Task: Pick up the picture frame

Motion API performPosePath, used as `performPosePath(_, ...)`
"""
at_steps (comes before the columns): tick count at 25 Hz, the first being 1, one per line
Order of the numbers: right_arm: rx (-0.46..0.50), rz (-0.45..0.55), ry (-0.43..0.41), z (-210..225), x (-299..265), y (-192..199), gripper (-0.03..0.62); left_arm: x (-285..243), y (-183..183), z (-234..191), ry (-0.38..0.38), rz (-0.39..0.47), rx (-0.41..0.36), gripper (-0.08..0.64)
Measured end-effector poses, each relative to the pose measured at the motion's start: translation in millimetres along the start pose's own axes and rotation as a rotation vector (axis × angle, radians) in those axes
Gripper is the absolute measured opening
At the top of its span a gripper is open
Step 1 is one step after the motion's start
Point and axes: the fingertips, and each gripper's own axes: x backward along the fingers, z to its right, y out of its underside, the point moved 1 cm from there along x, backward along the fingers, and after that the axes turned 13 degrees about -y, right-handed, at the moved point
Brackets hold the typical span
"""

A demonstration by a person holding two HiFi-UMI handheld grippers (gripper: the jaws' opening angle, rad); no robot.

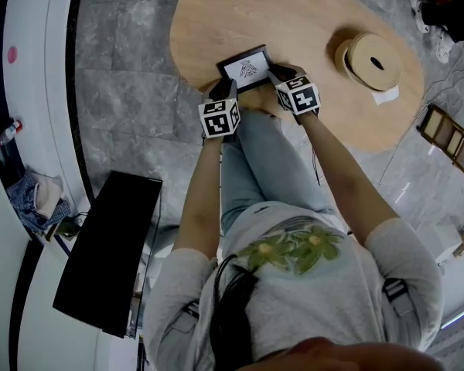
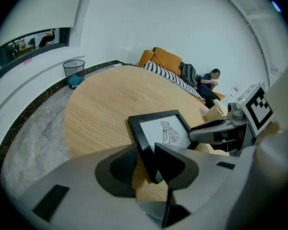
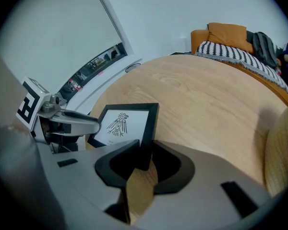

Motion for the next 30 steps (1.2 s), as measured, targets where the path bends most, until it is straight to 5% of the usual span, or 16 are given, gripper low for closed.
performPosePath(8, -0.011, 0.01, 0.038, 0, 0, 1, 0.086, -1, 2, -1, -0.033, -0.054, 0.123, 0.103)
performPosePath(13, -0.043, -0.041, 0.032, -3, 2, 2, 0.084, 1, 0, -1, -0.052, -0.107, 0.073, 0.101)
performPosePath(30, -0.081, -0.057, 0.026, -55, 91, -31, 0.084, 95, -42, 22, -0.006, -0.164, 0.096, 0.1)
